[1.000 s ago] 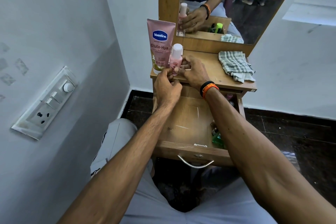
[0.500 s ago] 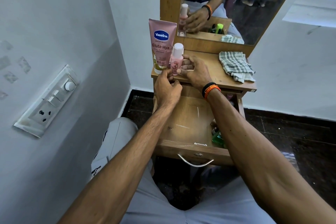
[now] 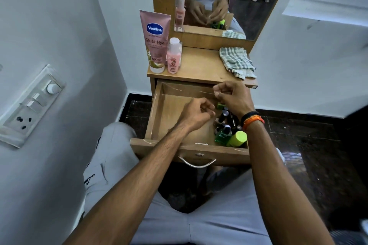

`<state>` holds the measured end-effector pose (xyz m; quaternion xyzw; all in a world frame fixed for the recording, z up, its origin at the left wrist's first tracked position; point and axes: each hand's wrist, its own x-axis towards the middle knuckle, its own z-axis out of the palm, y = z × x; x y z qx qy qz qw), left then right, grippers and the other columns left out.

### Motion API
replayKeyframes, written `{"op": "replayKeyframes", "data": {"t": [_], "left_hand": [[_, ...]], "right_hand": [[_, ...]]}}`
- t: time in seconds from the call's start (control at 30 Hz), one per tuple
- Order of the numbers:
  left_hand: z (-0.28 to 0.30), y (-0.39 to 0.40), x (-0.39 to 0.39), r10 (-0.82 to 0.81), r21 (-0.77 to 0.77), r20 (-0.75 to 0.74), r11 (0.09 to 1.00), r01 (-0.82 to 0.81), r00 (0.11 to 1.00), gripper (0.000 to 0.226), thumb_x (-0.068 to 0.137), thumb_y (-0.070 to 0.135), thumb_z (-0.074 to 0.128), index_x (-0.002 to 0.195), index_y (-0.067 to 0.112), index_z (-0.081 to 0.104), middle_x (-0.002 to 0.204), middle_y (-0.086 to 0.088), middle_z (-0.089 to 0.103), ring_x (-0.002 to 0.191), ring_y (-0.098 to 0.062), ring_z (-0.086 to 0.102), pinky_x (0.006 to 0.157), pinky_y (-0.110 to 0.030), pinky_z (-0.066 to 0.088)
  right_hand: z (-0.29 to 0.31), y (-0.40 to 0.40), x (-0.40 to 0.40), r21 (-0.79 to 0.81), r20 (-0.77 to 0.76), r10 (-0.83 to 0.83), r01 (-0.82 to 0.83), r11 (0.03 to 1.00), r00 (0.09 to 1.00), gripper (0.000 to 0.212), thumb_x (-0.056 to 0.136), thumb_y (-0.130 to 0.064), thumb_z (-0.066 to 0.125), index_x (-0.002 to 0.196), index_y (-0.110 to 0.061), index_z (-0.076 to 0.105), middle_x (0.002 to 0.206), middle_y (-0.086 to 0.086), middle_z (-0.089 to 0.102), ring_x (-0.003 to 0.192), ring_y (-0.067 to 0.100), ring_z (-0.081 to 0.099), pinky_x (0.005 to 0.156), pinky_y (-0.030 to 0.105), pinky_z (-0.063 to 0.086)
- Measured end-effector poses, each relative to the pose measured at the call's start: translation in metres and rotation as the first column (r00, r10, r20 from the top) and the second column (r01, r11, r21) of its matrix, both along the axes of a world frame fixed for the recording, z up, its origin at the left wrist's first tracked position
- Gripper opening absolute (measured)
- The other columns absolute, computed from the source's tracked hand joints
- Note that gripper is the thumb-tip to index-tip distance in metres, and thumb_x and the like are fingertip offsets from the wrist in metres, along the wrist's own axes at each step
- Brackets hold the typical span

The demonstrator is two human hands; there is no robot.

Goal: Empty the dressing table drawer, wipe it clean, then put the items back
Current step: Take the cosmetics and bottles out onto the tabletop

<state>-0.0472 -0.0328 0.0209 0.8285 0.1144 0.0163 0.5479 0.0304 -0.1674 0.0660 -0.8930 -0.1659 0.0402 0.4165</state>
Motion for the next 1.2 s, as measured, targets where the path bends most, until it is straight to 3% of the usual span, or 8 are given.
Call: {"op": "replayKeyframes", "data": {"t": [0.13,0.23,0.37,0.5,0.63,0.77,1.03,1.2], "left_hand": [[-0.003,-0.016,-0.005,-0.176,0.057,0.023,0.983,0.175,0.984,0.022,0.079,0.012,0.077,0.099,0.019,0.071,0.090,0.004,0.070,0.084,-0.009,0.067,0.074,-0.026,0.058],[0.002,-0.024,-0.007,-0.278,0.138,0.020,0.952,0.273,0.960,0.034,0.073,0.016,0.082,0.104,0.019,0.071,0.095,0.002,0.069,0.088,-0.012,0.066,0.076,-0.032,0.061],[0.009,-0.032,-0.008,-0.371,0.271,0.013,0.895,0.354,0.929,0.036,0.071,0.019,0.087,0.104,0.019,0.072,0.097,0.006,0.060,0.083,-0.002,0.055,0.065,-0.019,0.047],[0.008,-0.036,-0.010,-0.363,0.341,-0.006,0.875,0.343,0.932,0.032,0.073,0.018,0.087,0.102,0.016,0.074,0.099,0.007,0.057,0.087,-0.006,0.053,0.063,-0.016,0.040],[0.006,-0.038,-0.009,-0.353,0.367,-0.027,0.867,0.338,0.935,0.028,0.075,0.015,0.086,0.102,0.015,0.076,0.097,0.006,0.061,0.090,-0.010,0.057,0.072,-0.023,0.050],[0.007,-0.041,-0.008,-0.331,0.401,-0.054,0.857,0.324,0.942,0.031,0.072,0.021,0.088,0.101,0.019,0.077,0.096,0.005,0.065,0.089,-0.011,0.060,0.076,-0.032,0.057],[0.006,-0.047,-0.012,-0.345,0.556,-0.032,0.774,0.303,0.938,0.031,0.076,0.010,0.083,0.103,0.019,0.074,0.105,0.001,0.066,0.097,-0.015,0.062,0.076,-0.034,0.058],[0.007,-0.047,-0.013,-0.345,0.577,-0.001,0.766,0.282,0.939,0.023,0.078,0.010,0.080,0.099,0.015,0.073,0.100,0.000,0.067,0.089,-0.011,0.050,0.070,-0.024,0.041]], "right_hand": [[0.001,-0.036,-0.020,-0.163,-0.002,-0.032,0.031,0.986,0.999,0.008,0.087,-0.011,0.073,0.092,-0.017,0.075,0.086,-0.007,0.072,0.078,-0.002,0.064,0.067,0.010,0.049],[0.002,-0.057,-0.033,-0.264,-0.012,-0.043,0.038,0.964,0.999,0.005,0.086,-0.013,0.074,0.089,-0.017,0.075,0.084,-0.005,0.070,0.073,-0.001,0.060,0.064,0.013,0.049],[0.000,-0.076,-0.054,-0.382,-0.011,-0.062,0.053,0.922,0.998,0.009,0.083,-0.030,0.077,0.085,-0.023,0.073,0.080,-0.011,0.065,0.074,0.004,0.058,0.060,0.019,0.041],[-0.009,-0.083,-0.068,-0.447,0.005,-0.094,0.086,0.890,0.996,0.021,0.076,-0.041,0.081,0.089,-0.026,0.074,0.086,-0.009,0.069,0.082,0.011,0.062,0.066,0.025,0.043],[-0.016,-0.082,-0.073,-0.460,-0.029,-0.104,0.079,0.884,0.994,0.037,0.068,-0.041,0.087,0.099,-0.026,0.073,0.097,-0.004,0.070,0.087,0.015,0.063,0.077,0.032,0.055],[-0.016,-0.080,-0.075,-0.469,-0.046,-0.092,0.060,0.881,0.995,0.043,0.062,-0.037,0.091,0.099,-0.029,0.071,0.098,-0.006,0.070,0.086,0.014,0.062,0.073,0.028,0.050],[-0.019,-0.078,-0.080,-0.455,-0.031,-0.115,0.088,0.886,0.993,0.034,0.072,-0.019,0.084,0.104,-0.023,0.072,0.101,0.003,0.073,0.083,0.015,0.056,0.077,0.025,0.047],[-0.022,-0.081,-0.081,-0.412,0.009,-0.123,0.116,0.904,0.992,0.028,0.073,-0.021,0.081,0.100,-0.023,0.073,0.095,0.003,0.073,0.081,0.016,0.058,0.071,0.024,0.042]]}}
